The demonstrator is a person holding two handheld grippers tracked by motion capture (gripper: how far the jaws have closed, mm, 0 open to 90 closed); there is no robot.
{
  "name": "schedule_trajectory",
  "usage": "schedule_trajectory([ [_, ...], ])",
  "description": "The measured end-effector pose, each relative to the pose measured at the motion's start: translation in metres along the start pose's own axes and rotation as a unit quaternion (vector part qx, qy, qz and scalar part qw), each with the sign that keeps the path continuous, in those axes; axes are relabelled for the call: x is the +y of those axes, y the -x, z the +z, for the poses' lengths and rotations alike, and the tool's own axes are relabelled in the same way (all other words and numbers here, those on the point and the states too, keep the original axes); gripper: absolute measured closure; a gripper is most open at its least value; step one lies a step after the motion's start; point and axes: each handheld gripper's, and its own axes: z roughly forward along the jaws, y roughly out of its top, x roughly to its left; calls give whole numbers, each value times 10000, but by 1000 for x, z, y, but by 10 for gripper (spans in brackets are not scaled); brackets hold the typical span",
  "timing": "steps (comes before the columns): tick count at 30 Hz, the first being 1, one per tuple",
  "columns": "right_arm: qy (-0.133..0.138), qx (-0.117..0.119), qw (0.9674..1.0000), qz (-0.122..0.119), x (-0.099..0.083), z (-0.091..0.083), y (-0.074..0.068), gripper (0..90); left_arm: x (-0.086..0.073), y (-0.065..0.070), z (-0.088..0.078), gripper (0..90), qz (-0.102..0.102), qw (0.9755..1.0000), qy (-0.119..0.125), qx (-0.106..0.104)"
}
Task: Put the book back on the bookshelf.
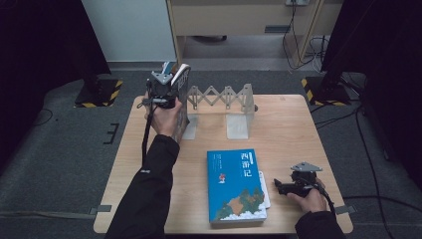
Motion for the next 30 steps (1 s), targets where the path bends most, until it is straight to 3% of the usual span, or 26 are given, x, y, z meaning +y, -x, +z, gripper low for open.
schedule_trajectory([
  [6, 2, 5, 10000, -15, 0, 0, 0, 32, -4, 3, 2, 818, -192, 9997, 127, -95],
  [17, 16, 19, 10000, -42, 0, 1, 0, 32, -10, 2, 3, 816, -205, 9995, 164, -183],
  [23, 14, 23, 10000, -47, 0, 1, 0, 32, -15, -3, -5, 812, -129, 9990, -101, -408],
  [30, 12, 28, 10000, -45, 0, 1, -1, 32, -22, -8, -17, 810, -25, 9981, -310, -526],
])
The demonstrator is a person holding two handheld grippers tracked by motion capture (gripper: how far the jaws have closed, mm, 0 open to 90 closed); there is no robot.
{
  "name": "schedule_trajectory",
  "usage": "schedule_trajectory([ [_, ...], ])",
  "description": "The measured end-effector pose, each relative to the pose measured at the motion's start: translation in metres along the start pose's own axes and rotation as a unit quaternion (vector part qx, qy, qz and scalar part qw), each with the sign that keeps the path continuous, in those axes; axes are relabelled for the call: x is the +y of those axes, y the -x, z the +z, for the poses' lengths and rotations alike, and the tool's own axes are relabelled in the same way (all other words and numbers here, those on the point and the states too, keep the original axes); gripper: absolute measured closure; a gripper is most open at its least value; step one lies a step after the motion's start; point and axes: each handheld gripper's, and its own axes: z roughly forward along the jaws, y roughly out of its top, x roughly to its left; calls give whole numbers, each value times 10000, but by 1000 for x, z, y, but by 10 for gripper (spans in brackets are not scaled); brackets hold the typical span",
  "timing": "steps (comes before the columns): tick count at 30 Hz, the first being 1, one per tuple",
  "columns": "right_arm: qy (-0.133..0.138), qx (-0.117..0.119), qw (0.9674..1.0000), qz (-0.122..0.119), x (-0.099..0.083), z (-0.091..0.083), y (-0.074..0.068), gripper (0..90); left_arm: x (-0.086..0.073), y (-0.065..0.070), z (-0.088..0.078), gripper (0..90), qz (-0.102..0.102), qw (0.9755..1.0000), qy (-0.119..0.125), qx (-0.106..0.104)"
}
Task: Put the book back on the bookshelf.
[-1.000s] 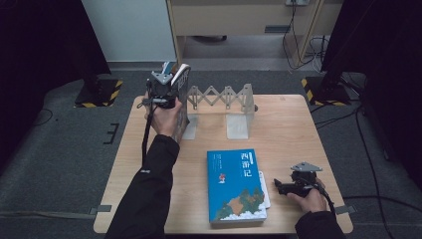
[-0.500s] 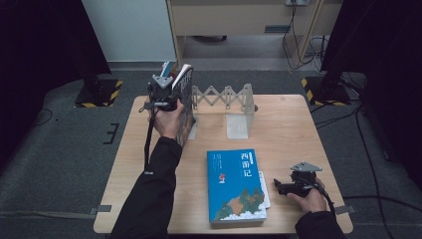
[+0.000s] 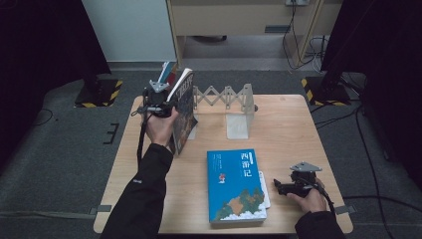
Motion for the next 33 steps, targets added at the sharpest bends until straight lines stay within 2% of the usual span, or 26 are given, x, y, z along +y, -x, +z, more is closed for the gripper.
schedule_trajectory([
  [6, 2, 8, 10000, -28, 0, 0, 0, 33, -6, -2, -9, 805, 112, 9999, -114, 22],
  [12, 2, 16, 10000, -32, 0, 0, 0, 33, -7, -11, -15, 791, 46, 9997, -219, -2],
  [15, 2, 17, 10000, -33, 0, 0, 0, 32, -5, -10, -16, 782, 51, 9998, -217, 4],
  [20, 8, 22, 10000, -47, 0, 0, 0, 32, 3, -4, -13, 760, 79, 9995, -293, 120],
  [25, 6, 27, 10000, -26, 0, 0, -1, 32, 4, -3, -4, 734, -32, 9988, -456, 189],
  [26, 3, 32, 10000, -25, 0, 0, -1, 33, 4, -2, -2, 734, 0, 9985, -480, 272],
  [27, 7, 28, 10000, -48, 0, 0, -1, 33, 4, -1, -1, 772, 9, 9982, -489, 342],
  [30, 6, 34, 10000, -50, 0, 0, -1, 32, 4, -1, 0, 815, 36, 9983, -448, 375],
  [33, 9, 35, 10000, -47, 0, 0, -1, 32, 4, -1, 0, 820, 39, 9986, -363, 379],
])
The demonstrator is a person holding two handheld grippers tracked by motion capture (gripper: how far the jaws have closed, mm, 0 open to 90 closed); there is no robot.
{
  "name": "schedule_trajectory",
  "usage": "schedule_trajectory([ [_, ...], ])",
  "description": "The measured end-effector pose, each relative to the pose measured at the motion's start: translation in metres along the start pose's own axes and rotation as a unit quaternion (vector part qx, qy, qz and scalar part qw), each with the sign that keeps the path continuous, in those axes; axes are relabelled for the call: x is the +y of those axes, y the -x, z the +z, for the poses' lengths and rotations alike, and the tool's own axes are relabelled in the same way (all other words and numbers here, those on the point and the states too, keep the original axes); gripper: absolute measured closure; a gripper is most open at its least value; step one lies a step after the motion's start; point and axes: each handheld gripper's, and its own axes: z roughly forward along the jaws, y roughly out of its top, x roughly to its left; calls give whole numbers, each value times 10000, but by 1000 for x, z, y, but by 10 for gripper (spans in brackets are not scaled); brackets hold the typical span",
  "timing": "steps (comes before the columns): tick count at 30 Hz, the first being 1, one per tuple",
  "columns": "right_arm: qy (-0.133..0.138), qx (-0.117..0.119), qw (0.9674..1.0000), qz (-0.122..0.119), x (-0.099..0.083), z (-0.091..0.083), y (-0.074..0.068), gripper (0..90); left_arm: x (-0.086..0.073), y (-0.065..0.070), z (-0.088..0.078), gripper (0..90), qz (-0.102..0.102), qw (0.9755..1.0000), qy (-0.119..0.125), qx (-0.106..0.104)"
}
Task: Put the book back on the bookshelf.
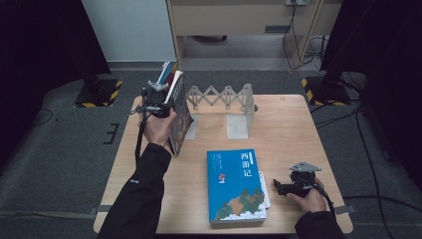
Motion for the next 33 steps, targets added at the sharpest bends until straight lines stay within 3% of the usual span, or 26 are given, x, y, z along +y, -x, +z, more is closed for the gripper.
schedule_trajectory([
  [6, -2, 1, 10000, -2, 0, 0, 0, 32, 6, -3, 3, 822, -116, 9999, 54, -44],
  [16, -7, 13, 10000, -7, 0, 0, 0, 32, 25, -2, 11, 822, -305, 9992, 211, 177],
  [19, -17, 26, 10000, -22, 0, 0, 0, 32, 28, 1, 19, 822, -278, 9988, 211, 341],
  [27, -15, 34, 10000, 7, 0, 0, -1, 32, 25, 4, 33, 821, -311, 9985, 121, 444],
  [33, -16, 36, 10000, 16, 0, 0, -1, 32, 25, 4, 34, 821, -234, 9977, 96, 631],
])
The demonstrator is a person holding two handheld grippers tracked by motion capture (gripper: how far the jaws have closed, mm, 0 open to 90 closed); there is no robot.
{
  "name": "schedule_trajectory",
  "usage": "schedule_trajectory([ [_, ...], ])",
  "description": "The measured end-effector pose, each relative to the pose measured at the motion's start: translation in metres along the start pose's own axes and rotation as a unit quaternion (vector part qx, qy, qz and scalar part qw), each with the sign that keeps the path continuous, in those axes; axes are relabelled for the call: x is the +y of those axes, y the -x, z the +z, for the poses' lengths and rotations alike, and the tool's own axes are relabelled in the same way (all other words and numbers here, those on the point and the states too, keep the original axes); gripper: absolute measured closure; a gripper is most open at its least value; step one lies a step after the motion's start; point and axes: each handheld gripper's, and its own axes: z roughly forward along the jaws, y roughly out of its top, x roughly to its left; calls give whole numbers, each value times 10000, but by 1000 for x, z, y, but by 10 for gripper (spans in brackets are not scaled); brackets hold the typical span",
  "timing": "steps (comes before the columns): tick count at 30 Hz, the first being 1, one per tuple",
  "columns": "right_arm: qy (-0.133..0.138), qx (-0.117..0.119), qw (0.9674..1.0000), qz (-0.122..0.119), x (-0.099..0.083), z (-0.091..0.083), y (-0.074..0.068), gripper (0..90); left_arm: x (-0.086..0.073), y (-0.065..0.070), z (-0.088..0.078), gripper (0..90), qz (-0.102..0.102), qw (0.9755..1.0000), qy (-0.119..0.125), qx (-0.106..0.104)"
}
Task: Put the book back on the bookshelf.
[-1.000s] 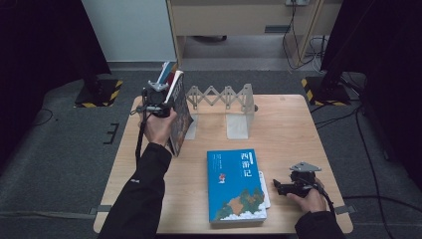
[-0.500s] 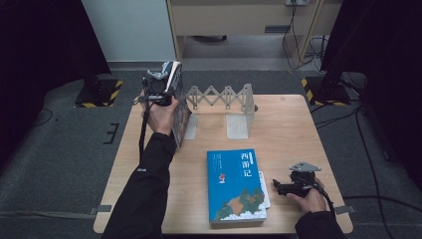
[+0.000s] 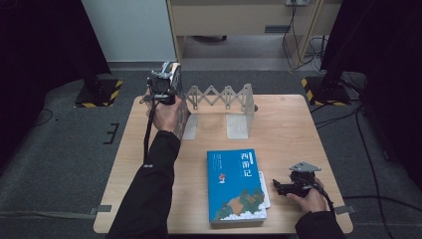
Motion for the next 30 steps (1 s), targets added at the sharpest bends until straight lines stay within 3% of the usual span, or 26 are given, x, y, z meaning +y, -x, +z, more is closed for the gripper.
schedule_trajectory([
  [14, 4, 4, 10000, -37, 0, 0, 0, 32, -9, -8, -2, 786, 17, 9999, 101, -26],
  [17, 3, 3, 10000, -34, 0, 0, 0, 32, -8, -8, -8, 756, 106, 9996, 245, 2],
  [24, 3, 5, 10000, -39, 0, 0, 0, 32, -8, -6, -21, 667, 149, 9994, 291, -138],
  [30, 3, 4, 10000, -39, 0, 0, 0, 32, -6, -7, -41, 616, 210, 9979, 569, -239],
])
